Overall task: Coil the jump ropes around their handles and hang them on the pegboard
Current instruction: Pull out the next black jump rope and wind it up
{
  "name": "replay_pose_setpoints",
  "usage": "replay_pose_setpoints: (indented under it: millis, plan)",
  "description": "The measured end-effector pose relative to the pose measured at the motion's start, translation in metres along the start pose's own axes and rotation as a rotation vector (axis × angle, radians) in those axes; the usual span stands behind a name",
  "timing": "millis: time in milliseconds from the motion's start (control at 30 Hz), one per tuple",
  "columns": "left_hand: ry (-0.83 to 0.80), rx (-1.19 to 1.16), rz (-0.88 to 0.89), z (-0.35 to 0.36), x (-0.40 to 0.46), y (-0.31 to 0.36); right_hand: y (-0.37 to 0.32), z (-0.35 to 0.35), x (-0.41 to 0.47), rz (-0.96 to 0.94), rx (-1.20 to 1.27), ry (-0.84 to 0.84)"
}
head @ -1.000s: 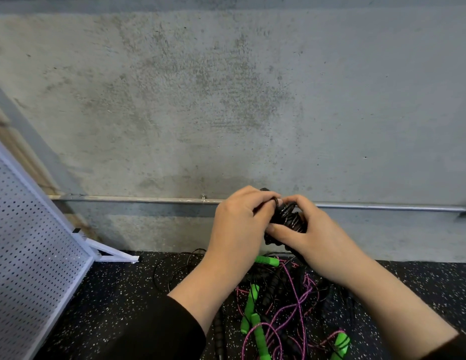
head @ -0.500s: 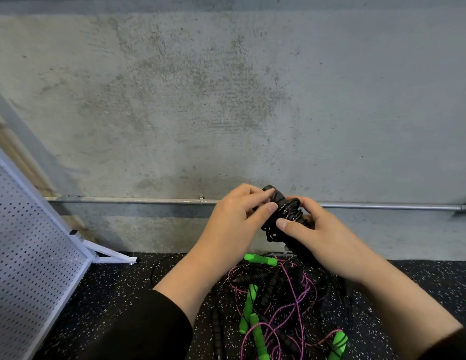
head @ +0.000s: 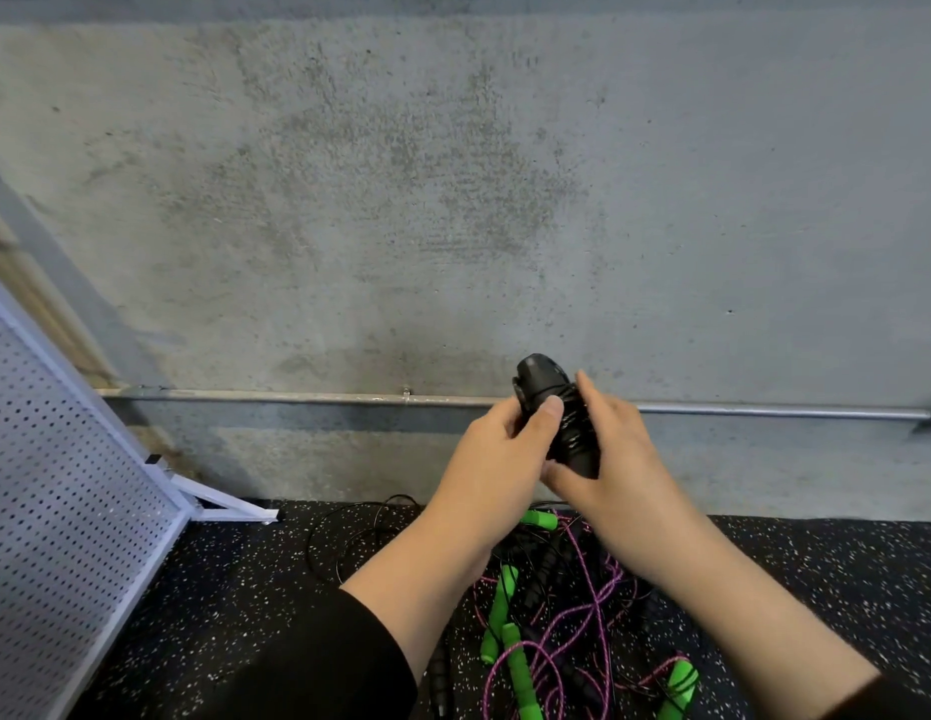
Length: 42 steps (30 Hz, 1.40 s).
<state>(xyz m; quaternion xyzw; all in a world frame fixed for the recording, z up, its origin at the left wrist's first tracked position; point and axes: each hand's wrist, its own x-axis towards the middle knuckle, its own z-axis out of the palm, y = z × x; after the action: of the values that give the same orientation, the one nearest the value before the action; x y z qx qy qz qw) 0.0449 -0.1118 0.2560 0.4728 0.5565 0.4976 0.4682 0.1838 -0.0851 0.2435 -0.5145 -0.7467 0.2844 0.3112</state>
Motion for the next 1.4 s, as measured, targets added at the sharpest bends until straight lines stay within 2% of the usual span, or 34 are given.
replay_pose_setpoints:
  millis: [200,333,400,467,633,733,833,933,1133,1400]
  plan:
    - [0.131,-0.364,-0.185,-0.017,0.008,-0.011,-0.015,0.008,-0.006,-0.076,0.051,-0.033]
    - [0.021,-0.458,-0.182,-0.034,0.004,-0.009,-0.027,0.006,-0.004,0.173,0.504,0.074]
    - [-0.061,-0.477,-0.160,-0.041,-0.003,-0.010,-0.034,0.005,-0.005,0.335,0.811,-0.055]
    - [-0.125,-0.440,-0.151,-0.048,-0.012,-0.012,-0.037,0.009,-0.008,0.372,0.969,-0.183]
    - [-0.064,-0.165,-0.184,-0.077,-0.035,-0.008,-0.042,0.036,-0.015,0.312,0.814,-0.167]
    - [-0.112,-0.075,-0.239,-0.099,-0.050,-0.004,-0.050,0.064,-0.023,0.360,0.840,-0.192]
    - [-0.051,0.020,-0.275,-0.122,-0.054,-0.011,-0.053,0.093,-0.024,0.415,0.881,-0.237]
    - [0.029,-0.027,-0.316,-0.148,-0.053,-0.034,-0.055,0.120,-0.022,0.406,0.828,-0.281]
    - [0.065,-0.081,-0.344,-0.187,-0.047,-0.075,-0.063,0.169,-0.013,0.421,0.779,-0.304]
    - [0.084,-0.189,-0.317,-0.200,-0.038,-0.083,-0.068,0.185,0.006,0.363,0.815,-0.336]
